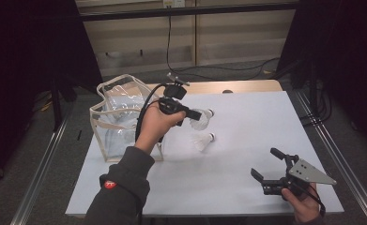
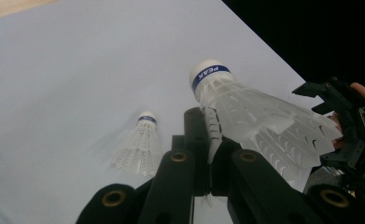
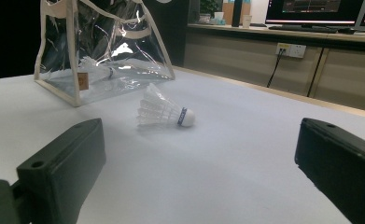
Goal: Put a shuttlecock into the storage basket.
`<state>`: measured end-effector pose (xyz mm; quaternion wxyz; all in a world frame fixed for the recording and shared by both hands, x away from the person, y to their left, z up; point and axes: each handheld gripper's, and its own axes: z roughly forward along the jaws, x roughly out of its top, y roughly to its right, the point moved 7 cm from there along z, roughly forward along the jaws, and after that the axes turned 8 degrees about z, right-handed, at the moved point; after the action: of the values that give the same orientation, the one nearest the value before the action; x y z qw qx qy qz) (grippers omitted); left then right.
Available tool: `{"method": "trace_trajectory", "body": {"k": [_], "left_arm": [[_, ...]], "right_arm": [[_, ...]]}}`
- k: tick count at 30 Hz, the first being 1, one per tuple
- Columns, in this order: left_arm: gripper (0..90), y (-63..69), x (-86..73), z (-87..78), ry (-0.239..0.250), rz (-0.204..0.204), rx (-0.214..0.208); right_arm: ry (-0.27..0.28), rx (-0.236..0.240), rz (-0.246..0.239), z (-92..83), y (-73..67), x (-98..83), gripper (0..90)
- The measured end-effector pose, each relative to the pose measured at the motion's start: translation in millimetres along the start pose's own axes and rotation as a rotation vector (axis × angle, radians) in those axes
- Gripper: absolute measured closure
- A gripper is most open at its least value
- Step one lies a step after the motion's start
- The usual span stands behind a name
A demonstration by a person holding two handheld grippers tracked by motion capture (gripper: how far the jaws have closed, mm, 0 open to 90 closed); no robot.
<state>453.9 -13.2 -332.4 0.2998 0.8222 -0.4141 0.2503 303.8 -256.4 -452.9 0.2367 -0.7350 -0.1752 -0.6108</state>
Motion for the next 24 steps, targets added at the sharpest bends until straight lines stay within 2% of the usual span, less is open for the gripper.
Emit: {"method": "trace_trajectory", "body": {"k": [10,19,23,24], "left_arm": [[89.9,-3.8,5.0,-8.4,0.011,-0.004,0.015],[89.9,-6.5,9.6,-17.4,0.021,-0.026,0.025],[89.9,-7.7,10.6,-21.0,0.019,-0.020,0.026],[89.9,-7.6,11.4,-21.6,0.026,-0.030,0.032]], "right_arm": [[0.001,0.000,-0.004,-0.3,0.6,0.2,1.6],[0.001,-0.002,-0.005,-0.5,1.0,0.3,1.6],[0.001,0.000,-0.004,-0.4,0.8,0.2,1.6],[0.002,0.000,-0.007,-0.3,1.0,0.4,1.6]]}}
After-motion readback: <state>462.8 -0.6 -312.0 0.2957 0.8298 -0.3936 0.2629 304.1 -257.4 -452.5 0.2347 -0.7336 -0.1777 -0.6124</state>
